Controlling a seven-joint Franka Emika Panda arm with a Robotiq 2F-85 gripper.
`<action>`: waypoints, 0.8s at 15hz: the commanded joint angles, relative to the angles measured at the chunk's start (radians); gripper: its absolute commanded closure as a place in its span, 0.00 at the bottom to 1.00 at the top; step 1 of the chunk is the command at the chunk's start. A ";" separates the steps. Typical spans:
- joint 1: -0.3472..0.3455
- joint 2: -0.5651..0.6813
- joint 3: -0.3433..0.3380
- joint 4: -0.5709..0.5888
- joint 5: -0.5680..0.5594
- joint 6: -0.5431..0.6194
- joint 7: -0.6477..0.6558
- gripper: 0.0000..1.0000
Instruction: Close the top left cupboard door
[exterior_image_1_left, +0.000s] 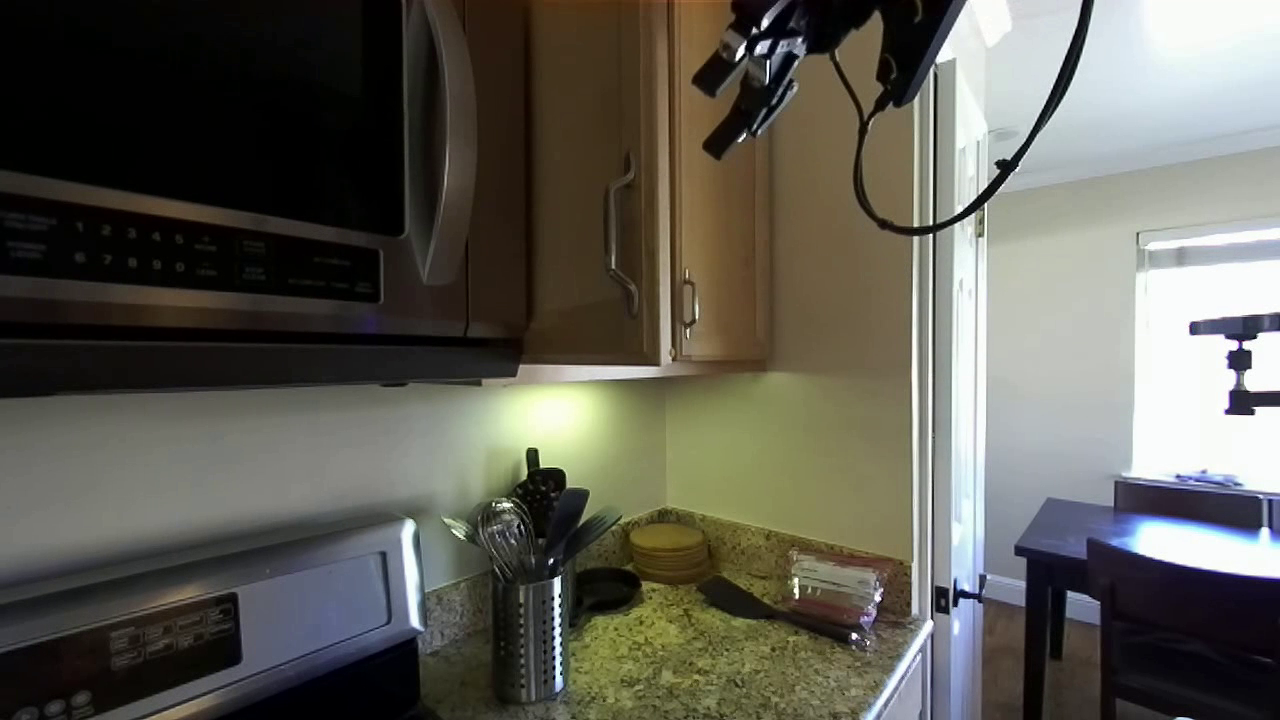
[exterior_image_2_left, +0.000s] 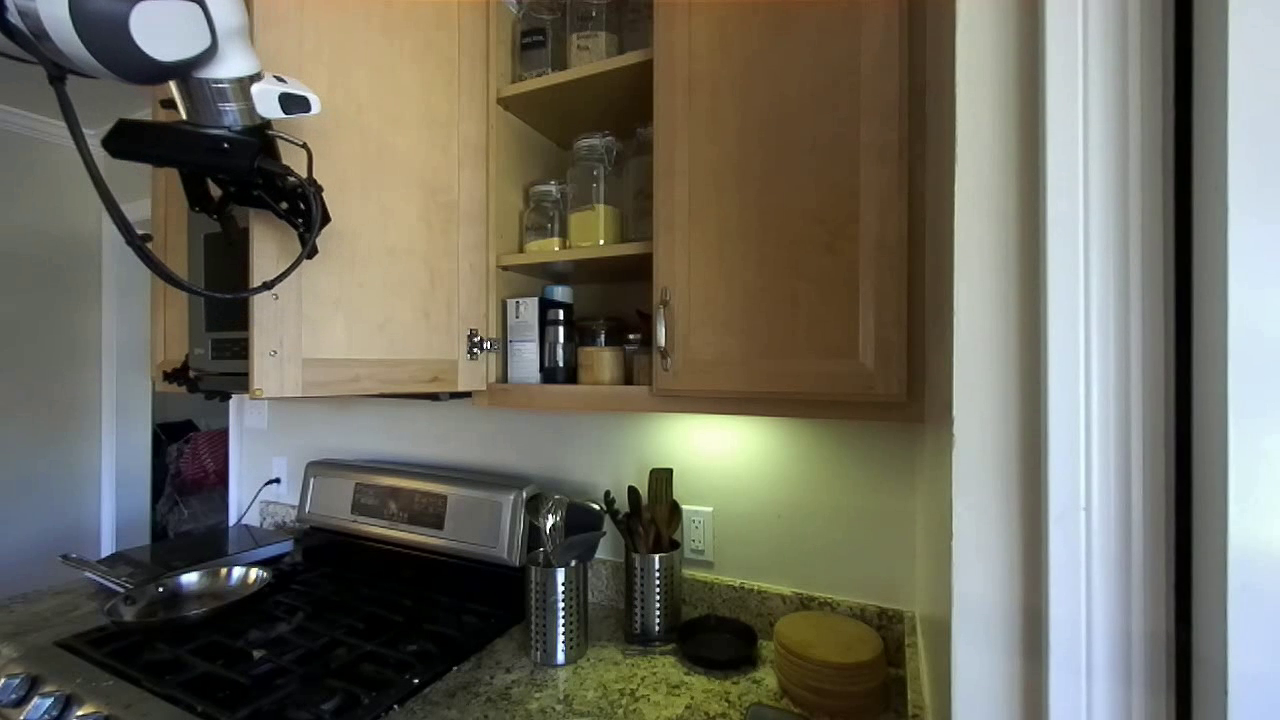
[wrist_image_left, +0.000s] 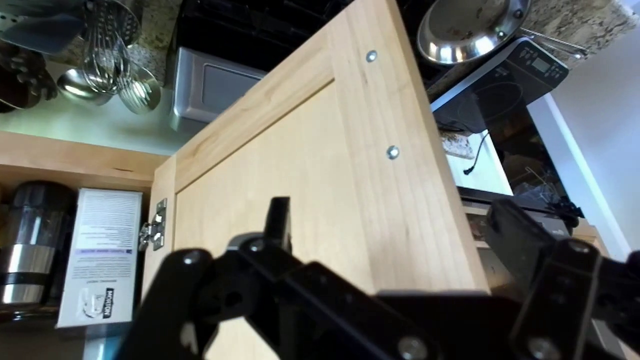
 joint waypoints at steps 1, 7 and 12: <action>0.049 0.019 -0.007 0.037 0.031 -0.024 -0.021 0.00; 0.014 0.044 0.049 0.027 -0.014 0.100 0.060 0.00; 0.012 0.091 0.067 0.035 -0.022 0.171 0.100 0.00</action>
